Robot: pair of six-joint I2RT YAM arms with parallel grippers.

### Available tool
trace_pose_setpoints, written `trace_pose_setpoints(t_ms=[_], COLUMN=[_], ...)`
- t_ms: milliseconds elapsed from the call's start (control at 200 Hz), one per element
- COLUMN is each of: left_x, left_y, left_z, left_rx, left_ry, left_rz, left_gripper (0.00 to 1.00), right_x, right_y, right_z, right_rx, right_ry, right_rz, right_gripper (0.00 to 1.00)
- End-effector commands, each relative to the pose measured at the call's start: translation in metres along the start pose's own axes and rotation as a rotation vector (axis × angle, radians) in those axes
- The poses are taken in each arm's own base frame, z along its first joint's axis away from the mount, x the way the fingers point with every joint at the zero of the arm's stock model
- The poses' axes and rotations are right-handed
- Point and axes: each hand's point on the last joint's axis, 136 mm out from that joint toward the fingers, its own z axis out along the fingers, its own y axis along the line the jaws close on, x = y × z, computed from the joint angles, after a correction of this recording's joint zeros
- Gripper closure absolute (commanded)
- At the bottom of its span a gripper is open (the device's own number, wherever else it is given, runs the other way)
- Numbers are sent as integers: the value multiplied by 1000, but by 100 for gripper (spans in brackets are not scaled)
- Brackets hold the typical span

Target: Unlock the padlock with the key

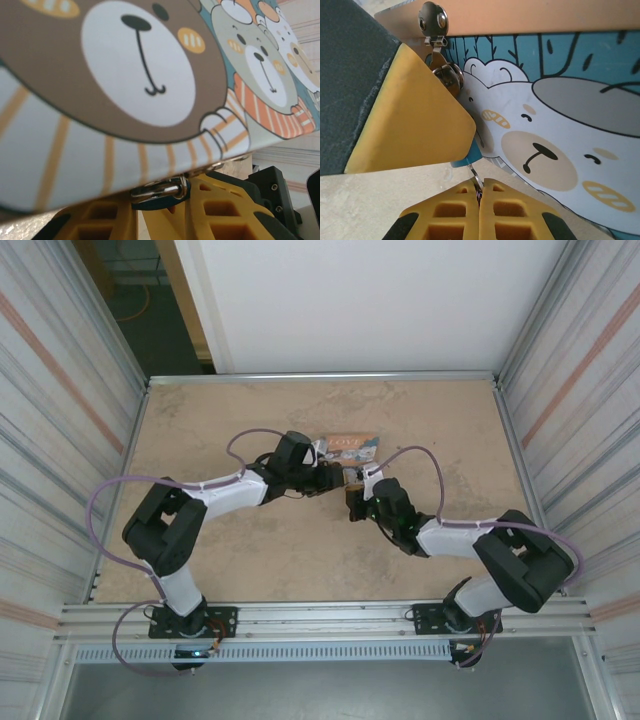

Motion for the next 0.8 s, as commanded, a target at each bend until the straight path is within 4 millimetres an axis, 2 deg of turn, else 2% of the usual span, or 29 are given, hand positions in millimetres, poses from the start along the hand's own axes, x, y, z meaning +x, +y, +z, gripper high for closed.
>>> trace_pose_setpoints(t_ms=[0, 105, 220, 486, 792], left_x=[36, 39, 39, 38, 41], left_y=[-28, -26, -25, -15, 11], left_z=[4, 6, 7, 13, 29], left_rx=[112, 113, 112, 108, 67], left_ry=[130, 138, 134, 135, 145], left_rz=[42, 35, 29, 6, -31], left_gripper=[76, 76, 76, 75, 72], right_x=[-84, -94, -89, -46, 9], right_y=[48, 53, 51, 28, 1], right_z=[-3, -1, 3, 17, 28], right_rx=[-177, -197, -189, -128, -63], right_ry=[-232, -250, -228, -126, 10], right_rz=[-39, -45, -47, -17, 22], right_gripper=[100, 100, 100, 100, 100])
